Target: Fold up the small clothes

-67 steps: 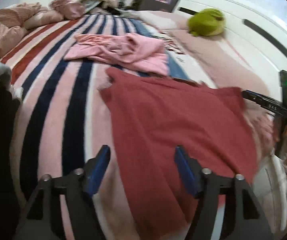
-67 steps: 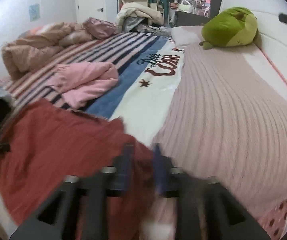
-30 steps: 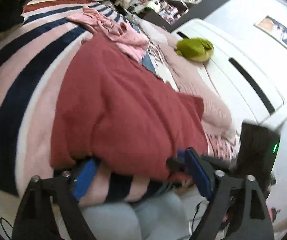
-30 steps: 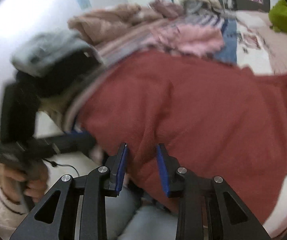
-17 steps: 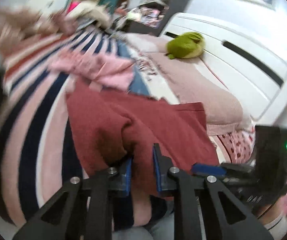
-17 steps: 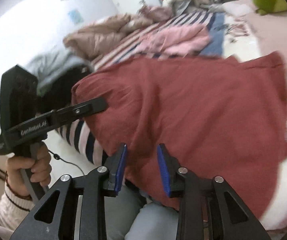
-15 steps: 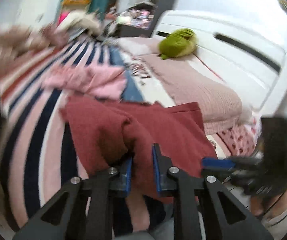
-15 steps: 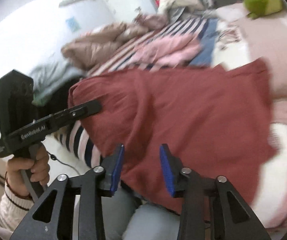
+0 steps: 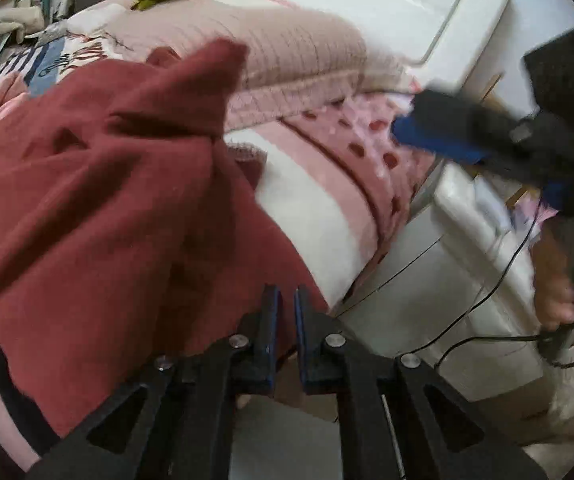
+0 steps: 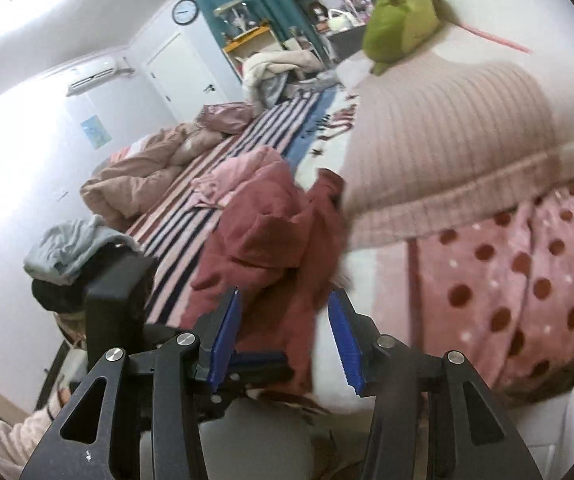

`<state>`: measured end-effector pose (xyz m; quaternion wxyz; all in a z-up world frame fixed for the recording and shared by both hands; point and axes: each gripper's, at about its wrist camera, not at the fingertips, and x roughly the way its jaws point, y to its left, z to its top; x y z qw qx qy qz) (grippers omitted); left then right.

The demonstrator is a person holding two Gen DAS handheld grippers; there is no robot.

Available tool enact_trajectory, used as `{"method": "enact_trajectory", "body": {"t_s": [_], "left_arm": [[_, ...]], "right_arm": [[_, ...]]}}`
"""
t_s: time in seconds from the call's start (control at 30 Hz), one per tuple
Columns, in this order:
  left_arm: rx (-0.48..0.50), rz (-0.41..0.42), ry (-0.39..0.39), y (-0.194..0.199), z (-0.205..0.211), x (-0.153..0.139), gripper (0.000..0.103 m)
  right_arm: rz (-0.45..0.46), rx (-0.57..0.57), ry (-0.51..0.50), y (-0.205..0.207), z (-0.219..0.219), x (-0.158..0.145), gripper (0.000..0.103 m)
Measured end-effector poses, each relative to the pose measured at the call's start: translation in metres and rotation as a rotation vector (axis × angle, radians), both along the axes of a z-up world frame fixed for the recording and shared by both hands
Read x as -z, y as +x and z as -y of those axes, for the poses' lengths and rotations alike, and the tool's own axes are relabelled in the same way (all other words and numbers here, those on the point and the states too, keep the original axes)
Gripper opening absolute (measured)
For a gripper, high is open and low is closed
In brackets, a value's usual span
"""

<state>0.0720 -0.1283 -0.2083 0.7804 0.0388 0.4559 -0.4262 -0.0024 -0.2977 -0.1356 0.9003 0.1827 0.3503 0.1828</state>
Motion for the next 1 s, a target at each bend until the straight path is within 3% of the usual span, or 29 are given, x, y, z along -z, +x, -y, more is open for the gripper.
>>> {"method": "enact_trajectory", "body": {"t_s": [0.1,0.17,0.2,0.33,0.47,0.5,0.57,0.6,0.83,1.0], "left_arm": [[-0.018,0.016,-0.066,-0.007,-0.027,-0.019,0.028],[-0.047,0.058,-0.093,-0.013,-0.047,-0.036,0.043],[-0.067,0.07,-0.098,-0.015,-0.053,-0.045,0.049],[-0.16,0.103,-0.115,-0.008,-0.085,-0.057,0.054],[-0.238,0.085,-0.117,0.001,-0.107,-0.053,0.056],[-0.252,0.084,-0.115,0.002,-0.111,-0.052,0.056],[-0.268,0.082,-0.114,0.003,-0.116,-0.051,0.057],[-0.274,0.082,-0.115,0.004,-0.116,-0.05,0.058],[-0.282,0.07,-0.14,0.004,-0.123,-0.046,0.061],[-0.273,0.032,-0.139,0.015,-0.113,-0.036,0.067]], "right_arm": [[-0.008,-0.007,-0.01,0.005,0.004,0.002,0.042],[-0.004,-0.031,-0.011,0.012,-0.002,0.001,0.05],[-0.001,-0.049,-0.007,0.015,-0.006,0.0,0.061],[-0.003,-0.102,-0.012,0.046,-0.034,0.001,0.085],[-0.062,-0.091,-0.02,0.094,-0.056,0.014,0.087],[-0.071,-0.096,-0.013,0.103,-0.061,0.018,0.085],[-0.07,-0.097,-0.039,0.113,-0.068,0.022,0.04],[-0.068,-0.087,-0.071,0.113,-0.07,0.021,0.006],[-0.01,-0.122,0.006,0.039,-0.047,0.003,0.006],[-0.141,-0.073,-0.028,0.012,-0.038,0.046,0.008]]}}
